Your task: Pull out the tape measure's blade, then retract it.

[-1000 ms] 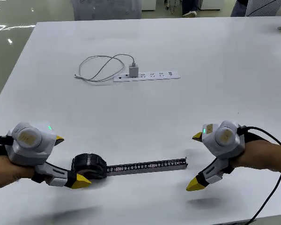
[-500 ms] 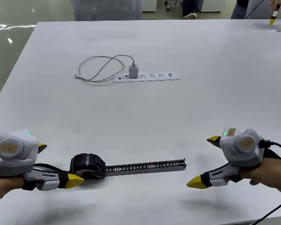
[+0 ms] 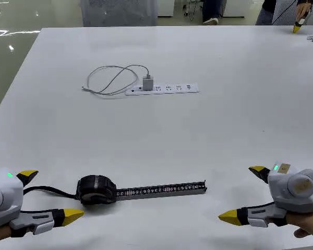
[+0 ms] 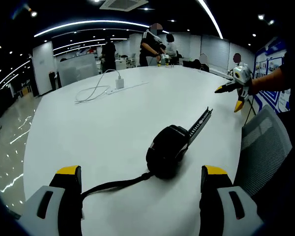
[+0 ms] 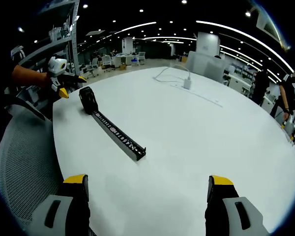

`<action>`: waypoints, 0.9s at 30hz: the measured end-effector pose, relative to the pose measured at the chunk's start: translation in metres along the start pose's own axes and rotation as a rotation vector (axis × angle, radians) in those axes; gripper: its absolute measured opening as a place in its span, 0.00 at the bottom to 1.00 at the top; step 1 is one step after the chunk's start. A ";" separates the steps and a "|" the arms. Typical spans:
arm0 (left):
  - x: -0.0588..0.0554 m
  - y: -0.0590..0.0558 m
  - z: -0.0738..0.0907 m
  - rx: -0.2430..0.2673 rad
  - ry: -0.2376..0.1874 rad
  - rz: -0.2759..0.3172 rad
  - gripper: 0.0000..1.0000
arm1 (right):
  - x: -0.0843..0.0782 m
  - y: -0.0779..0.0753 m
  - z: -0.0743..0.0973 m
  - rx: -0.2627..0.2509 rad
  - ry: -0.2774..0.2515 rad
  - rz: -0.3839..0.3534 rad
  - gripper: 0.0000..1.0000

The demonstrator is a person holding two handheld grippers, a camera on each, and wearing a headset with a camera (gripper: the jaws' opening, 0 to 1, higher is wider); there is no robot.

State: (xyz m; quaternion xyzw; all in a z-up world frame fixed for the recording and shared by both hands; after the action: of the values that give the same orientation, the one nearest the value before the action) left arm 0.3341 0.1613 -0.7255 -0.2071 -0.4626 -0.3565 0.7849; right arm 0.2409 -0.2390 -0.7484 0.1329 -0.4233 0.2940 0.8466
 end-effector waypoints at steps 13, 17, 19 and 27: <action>-0.009 -0.006 0.013 0.009 -0.007 0.010 0.99 | -0.013 -0.006 0.027 -0.061 -0.021 -0.030 0.99; -0.013 -0.004 0.016 0.021 -0.001 -0.017 0.99 | -0.022 -0.004 0.033 -0.066 -0.019 -0.035 0.99; -0.016 -0.004 0.019 0.022 -0.005 0.010 0.99 | -0.026 -0.003 0.037 -0.067 -0.016 -0.031 0.99; -0.027 -0.007 0.029 0.015 0.006 0.009 0.99 | -0.025 -0.001 0.047 -0.070 -0.015 -0.009 0.99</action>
State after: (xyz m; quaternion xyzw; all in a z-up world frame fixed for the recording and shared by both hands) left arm 0.3036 0.1861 -0.7352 -0.2022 -0.4620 -0.3502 0.7894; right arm 0.2003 -0.2717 -0.7399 0.1074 -0.4390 0.2744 0.8488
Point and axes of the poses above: the centre of the closed fingertips' face, and the gripper's own axes: z roughly backward along the fingers, y roughly to its left, x roughly out of its top, the point moved 1 cm from there along z, roughly backward along the fingers, and after that the axes turned 6 degrees about -y, right-handed, at the moved point
